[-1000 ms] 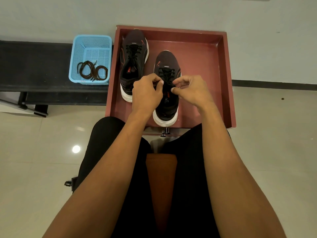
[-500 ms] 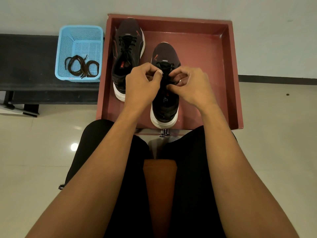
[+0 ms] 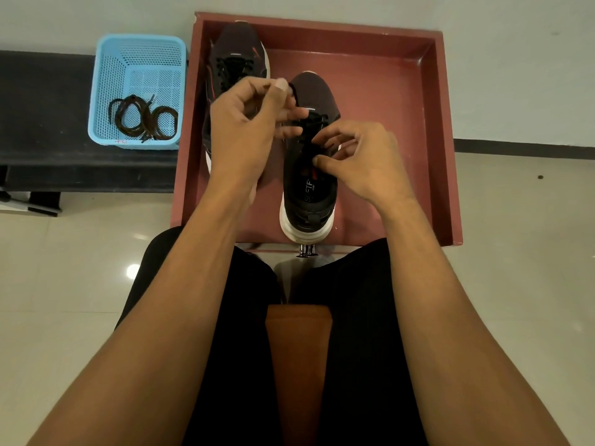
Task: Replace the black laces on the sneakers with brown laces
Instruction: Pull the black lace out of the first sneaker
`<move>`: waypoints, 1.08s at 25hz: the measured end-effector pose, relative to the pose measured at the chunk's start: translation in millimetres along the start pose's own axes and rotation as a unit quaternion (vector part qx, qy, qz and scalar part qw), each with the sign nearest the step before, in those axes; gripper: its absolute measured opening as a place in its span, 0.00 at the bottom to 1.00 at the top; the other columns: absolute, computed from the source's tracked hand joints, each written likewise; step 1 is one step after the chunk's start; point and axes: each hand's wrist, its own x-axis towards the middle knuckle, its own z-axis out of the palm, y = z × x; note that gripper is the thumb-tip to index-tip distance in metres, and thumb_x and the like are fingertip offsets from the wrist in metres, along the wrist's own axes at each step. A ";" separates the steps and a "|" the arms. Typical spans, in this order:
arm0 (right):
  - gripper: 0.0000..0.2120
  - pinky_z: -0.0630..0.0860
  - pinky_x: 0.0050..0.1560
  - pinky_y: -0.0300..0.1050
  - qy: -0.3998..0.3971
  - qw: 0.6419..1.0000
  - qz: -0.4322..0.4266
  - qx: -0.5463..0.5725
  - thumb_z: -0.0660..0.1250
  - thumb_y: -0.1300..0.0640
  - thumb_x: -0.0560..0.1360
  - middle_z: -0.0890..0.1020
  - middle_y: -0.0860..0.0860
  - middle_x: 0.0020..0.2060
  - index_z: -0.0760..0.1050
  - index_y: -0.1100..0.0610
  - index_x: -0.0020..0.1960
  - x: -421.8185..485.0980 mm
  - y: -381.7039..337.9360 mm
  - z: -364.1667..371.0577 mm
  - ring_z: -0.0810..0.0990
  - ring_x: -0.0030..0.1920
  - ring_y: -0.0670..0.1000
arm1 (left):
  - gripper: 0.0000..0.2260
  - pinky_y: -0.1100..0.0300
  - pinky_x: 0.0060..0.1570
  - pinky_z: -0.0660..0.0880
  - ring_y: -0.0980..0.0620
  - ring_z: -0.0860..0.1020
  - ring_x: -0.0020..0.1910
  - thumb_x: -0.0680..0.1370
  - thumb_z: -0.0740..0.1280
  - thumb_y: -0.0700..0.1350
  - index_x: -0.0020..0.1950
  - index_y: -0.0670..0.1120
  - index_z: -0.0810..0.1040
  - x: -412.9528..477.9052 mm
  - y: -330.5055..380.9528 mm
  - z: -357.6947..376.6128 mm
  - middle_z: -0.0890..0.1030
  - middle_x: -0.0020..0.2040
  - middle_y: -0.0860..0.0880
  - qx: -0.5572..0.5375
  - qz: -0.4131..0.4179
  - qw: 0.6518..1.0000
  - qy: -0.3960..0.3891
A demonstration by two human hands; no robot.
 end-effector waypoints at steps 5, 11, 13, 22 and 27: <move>0.06 0.82 0.45 0.38 0.014 0.999 0.017 0.038 0.79 0.56 0.75 0.87 0.45 0.42 0.87 0.48 0.50 -0.7 -2.4 -0.6 0.84 0.39 0.45 | 0.05 0.59 0.52 0.83 0.58 0.85 0.47 0.79 0.74 0.45 0.54 0.49 0.85 -2.8 -13.8 -5.0 0.86 0.47 0.53 0.261 -0.004 0.964 -0.044; 0.03 0.85 0.50 0.48 -0.012 0.994 0.064 0.082 0.73 0.57 0.79 0.85 0.45 0.42 0.85 0.54 0.52 2.1 -2.1 -2.9 0.83 0.40 0.44 | 0.08 0.72 0.51 0.77 0.62 0.83 0.47 0.79 0.75 0.46 0.57 0.53 0.86 -8.4 -8.2 -2.4 0.85 0.47 0.58 0.395 -0.003 0.913 -0.100; 0.04 0.83 0.51 0.47 -0.026 0.992 0.071 0.097 0.71 0.57 0.81 0.85 0.48 0.43 0.85 0.55 0.52 2.2 -3.1 -3.7 0.82 0.41 0.43 | 0.08 0.68 0.53 0.79 0.60 0.83 0.46 0.78 0.75 0.45 0.57 0.52 0.86 -8.0 -8.1 -0.5 0.84 0.47 0.57 0.406 0.012 0.907 -0.110; 0.08 0.75 0.45 0.47 -0.072 0.953 0.136 0.260 0.63 0.54 0.79 0.78 0.54 0.41 0.78 0.56 0.46 2.9 -13.6 -7.9 0.76 0.42 0.49 | 0.09 0.48 0.55 0.79 0.50 0.80 0.47 0.81 0.70 0.49 0.51 0.44 0.78 -5.3 -14.5 0.8 0.81 0.50 0.44 0.336 -0.025 0.930 -0.148; 0.07 0.73 0.38 0.44 0.002 0.922 0.158 0.353 0.64 0.59 0.81 0.78 0.54 0.41 0.77 0.56 0.44 3.5 -13.8 -15.2 0.75 0.39 0.49 | 0.06 0.54 0.45 0.82 0.55 0.80 0.41 0.83 0.70 0.46 0.49 0.47 0.76 -1.9 -8.9 -3.9 0.82 0.43 0.48 0.198 -0.024 0.979 -0.029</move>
